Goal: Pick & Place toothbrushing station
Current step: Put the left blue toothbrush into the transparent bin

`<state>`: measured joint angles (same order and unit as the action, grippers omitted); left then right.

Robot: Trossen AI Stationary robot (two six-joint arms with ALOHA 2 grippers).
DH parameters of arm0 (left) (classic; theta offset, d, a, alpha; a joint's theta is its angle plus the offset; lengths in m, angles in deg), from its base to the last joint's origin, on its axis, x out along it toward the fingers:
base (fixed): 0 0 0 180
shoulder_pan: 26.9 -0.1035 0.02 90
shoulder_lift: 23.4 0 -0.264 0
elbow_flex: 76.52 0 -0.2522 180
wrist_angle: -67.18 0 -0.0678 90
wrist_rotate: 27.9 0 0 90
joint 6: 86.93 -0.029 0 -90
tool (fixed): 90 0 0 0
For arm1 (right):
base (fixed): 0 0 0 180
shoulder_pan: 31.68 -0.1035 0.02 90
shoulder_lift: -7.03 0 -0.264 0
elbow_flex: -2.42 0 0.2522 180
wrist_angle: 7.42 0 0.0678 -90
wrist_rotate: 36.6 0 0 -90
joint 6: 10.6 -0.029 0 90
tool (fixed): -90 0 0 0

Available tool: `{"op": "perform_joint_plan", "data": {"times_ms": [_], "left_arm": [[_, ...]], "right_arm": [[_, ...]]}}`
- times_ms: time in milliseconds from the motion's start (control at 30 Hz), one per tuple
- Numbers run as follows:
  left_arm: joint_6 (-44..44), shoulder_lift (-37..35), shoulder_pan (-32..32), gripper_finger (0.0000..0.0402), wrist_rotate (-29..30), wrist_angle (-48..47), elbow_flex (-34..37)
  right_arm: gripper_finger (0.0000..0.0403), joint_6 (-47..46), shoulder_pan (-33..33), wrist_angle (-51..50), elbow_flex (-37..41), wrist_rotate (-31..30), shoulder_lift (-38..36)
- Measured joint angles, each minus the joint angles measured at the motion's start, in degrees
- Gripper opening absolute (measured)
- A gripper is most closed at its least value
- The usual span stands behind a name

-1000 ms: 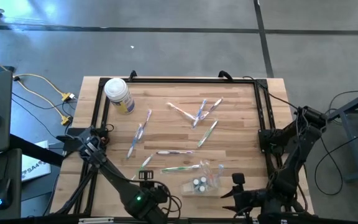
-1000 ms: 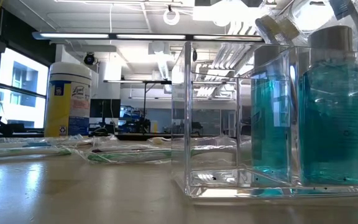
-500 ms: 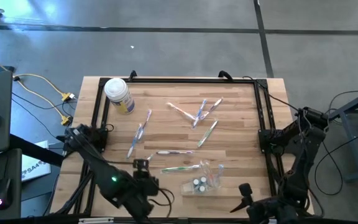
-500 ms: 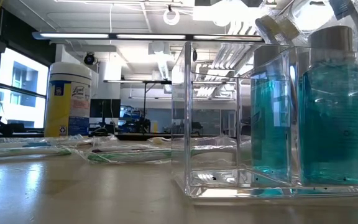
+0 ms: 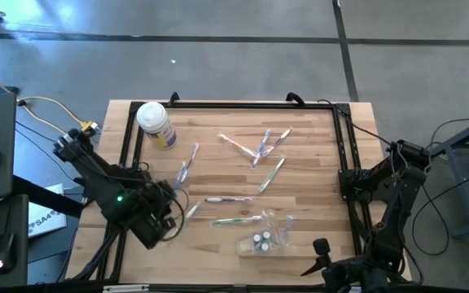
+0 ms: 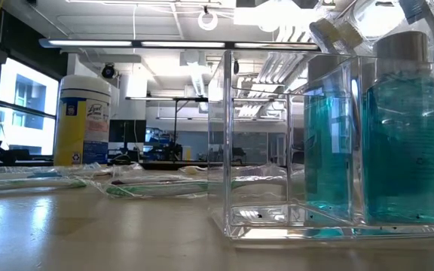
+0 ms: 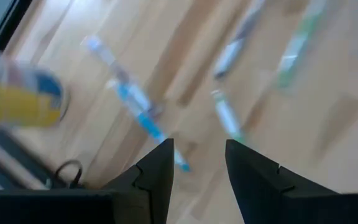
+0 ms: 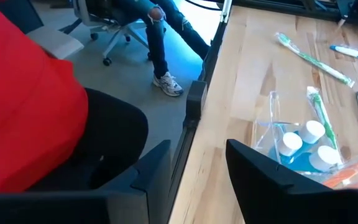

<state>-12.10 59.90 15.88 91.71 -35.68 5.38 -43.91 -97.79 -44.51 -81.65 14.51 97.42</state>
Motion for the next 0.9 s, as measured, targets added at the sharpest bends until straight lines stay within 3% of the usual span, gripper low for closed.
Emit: {"op": "perform_joint_plan", "data": {"times_ms": [133, 300, 633, 767, 900], "left_arm": [[5.49, -4.22, -0.09, 0.0143, -0.02, 5.93, 12.66], [8.50, -5.68, -2.64, 0.0143, -0.70, 12.35, 21.85], [6.25, -5.57, -15.87, 0.0143, -10.38, 17.20, 28.83], [2.12, -5.57, -23.04, 0.0143, -14.68, 19.00, 30.03], [-7.37, -5.57, -29.24, 0.0143, -17.04, 26.41, 31.34]], "right_arm": [[0.0146, 0.95, 0.48, 0.00, 0.00, -0.14, 0.00], [0.0146, 2.05, 2.00, 0.00, 0.00, -0.18, 0.04], [0.0146, 1.88, 4.39, 0.00, 0.00, 0.41, 0.07], [0.0146, 1.80, 3.92, -0.02, 0.00, 0.43, 0.09], [0.0146, 1.74, 3.19, -0.02, 0.00, 0.47, 0.11]]}}
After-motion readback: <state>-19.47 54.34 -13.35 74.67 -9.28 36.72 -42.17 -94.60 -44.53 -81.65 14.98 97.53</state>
